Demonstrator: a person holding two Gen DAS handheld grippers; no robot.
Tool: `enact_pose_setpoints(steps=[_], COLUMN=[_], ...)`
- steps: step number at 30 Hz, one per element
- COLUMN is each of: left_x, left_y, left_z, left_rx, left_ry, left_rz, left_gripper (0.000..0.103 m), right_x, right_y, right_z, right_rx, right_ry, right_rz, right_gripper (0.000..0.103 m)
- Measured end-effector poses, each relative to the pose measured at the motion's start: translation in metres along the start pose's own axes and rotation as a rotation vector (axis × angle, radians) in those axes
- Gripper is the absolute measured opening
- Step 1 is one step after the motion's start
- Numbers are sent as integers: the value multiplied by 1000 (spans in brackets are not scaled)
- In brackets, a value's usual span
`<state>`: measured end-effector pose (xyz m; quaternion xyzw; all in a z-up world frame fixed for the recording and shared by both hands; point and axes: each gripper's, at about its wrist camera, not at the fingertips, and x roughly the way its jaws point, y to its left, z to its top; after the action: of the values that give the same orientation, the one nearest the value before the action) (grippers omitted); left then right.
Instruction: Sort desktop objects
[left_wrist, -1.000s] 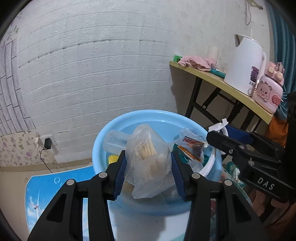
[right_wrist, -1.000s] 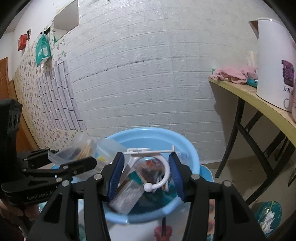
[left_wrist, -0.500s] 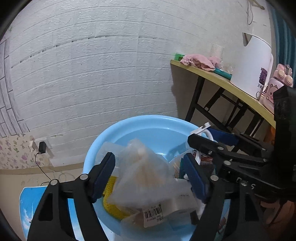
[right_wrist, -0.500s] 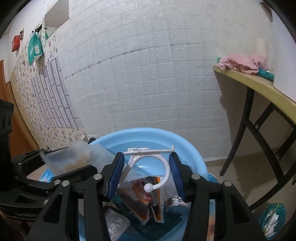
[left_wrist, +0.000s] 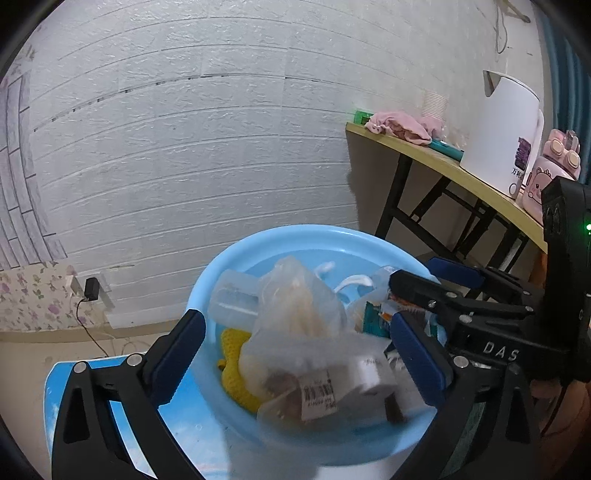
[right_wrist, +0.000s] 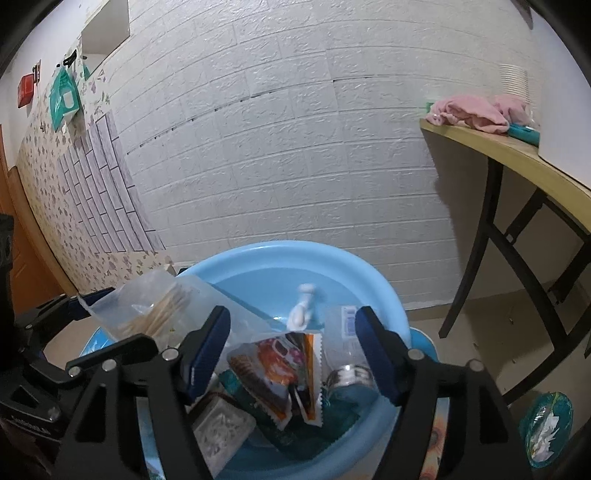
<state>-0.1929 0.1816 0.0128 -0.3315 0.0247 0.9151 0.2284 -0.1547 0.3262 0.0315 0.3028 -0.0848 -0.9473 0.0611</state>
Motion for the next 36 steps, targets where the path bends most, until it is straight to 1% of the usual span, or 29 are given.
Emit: enact_pose_setpoints(steps=[4,6,12,14,16,18,21,24,27,30,34,36], left_x=[-10,-16,-38,-46,-51,-57,-64,-76,-87,-99,-111,-116], left_y=[2,2,2,4,6,9,13,20,25,29,31,30], left_z=[-5,-8,-14,-15,-17,-20,-25,-30,-37,-43,-50,-52], left_rx=[-13,-17,-23,-40,-53,-54,-66,-84,-88,-95,-101,-91], left_ry=[1,5,2,-3,2,3,-7,-2,2,2,11,13], left_rz=[19,33,84,89,102,144,196,204,219,250,247,260], left_gripper=[101,103,103,103,103,103,103,103,103,103,103,103], right_x=[-8,-12,-22,-26,-31,-37,-42,-52,-62,-72,-82,-87], right_y=[3,5,10,14,18,23,32,46,61,76,91,96], right_z=[-4,-5,-6,-7,-7,-8,-5,-4,-7,-9,-12,-14], right_rx=[-3,-7,-23,-32,-34,-25,-24,-53,-81,-95,-108,-120], right_ry=[3,6,43,55,52,49,46,38,43,34,33,29], right_rz=[-8,-15,-44,-61,-70,-68,-59,-65,-53,-41,-43,-54], right_gripper=[70,70,71,78,79,80,81,82,85,85,85,87])
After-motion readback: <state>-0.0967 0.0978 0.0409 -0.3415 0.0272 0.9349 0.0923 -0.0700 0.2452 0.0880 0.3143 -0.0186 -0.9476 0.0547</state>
